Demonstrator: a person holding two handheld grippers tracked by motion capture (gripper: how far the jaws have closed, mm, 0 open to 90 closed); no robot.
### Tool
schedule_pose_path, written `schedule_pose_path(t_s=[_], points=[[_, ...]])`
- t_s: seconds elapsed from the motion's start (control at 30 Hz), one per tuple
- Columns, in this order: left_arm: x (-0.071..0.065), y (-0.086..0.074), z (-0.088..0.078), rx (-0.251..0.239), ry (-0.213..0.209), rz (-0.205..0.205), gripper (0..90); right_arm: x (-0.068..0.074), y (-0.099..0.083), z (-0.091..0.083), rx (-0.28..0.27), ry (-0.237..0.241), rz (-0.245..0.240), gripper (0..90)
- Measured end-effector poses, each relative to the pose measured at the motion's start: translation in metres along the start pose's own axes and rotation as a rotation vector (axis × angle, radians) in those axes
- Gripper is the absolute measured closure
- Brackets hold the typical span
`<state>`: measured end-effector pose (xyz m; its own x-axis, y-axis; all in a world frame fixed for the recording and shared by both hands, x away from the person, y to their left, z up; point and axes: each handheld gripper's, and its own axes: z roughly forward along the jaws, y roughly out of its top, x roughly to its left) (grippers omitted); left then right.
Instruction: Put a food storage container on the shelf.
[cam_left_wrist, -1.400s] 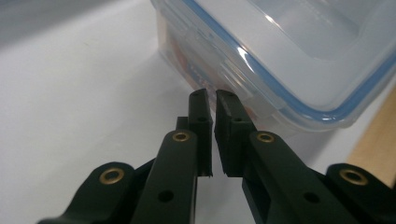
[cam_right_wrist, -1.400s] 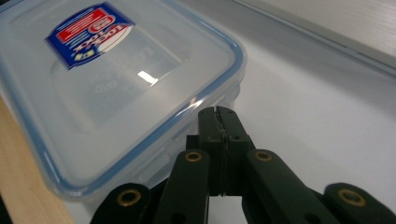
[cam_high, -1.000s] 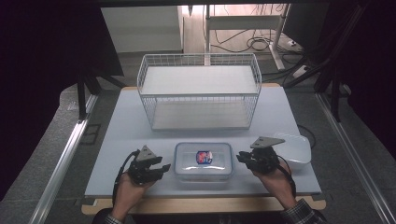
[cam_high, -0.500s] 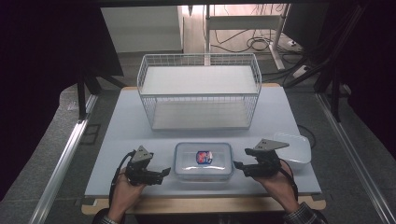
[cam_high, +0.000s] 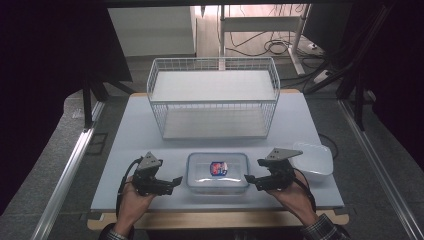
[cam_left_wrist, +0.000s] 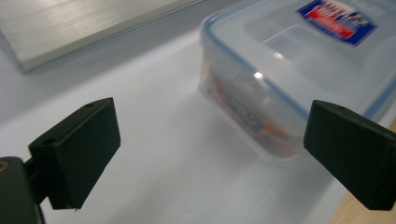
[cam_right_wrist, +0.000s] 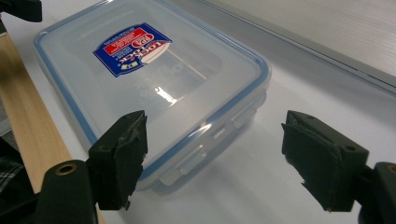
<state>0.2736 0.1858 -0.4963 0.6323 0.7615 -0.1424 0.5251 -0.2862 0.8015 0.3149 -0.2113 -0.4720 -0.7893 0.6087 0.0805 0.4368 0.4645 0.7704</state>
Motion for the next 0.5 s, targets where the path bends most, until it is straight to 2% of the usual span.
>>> schedule_pose_path(t_s=[0.07,0.27,0.37,0.43,0.5], points=[[-0.001,0.003,0.001,-0.001,-0.044,-0.016,4.8,0.001,0.004,-0.001,0.005,0.002,0.003,20.3],[-0.01,0.013,0.012,0.011,-0.074,0.006,8.6,0.002,0.007,0.004,0.033,0.011,0.003,18.9],[-0.012,0.02,0.02,0.019,-0.088,0.004,11.0,0.001,0.007,0.011,0.042,0.036,0.01,19.5],[-0.01,0.023,0.028,0.045,-0.116,-0.021,10.7,0.0,0.008,0.016,0.054,0.053,0.032,19.4],[-0.007,0.023,0.037,0.072,-0.147,-0.043,8.6,-0.005,0.009,0.023,0.062,0.102,0.083,15.4]])
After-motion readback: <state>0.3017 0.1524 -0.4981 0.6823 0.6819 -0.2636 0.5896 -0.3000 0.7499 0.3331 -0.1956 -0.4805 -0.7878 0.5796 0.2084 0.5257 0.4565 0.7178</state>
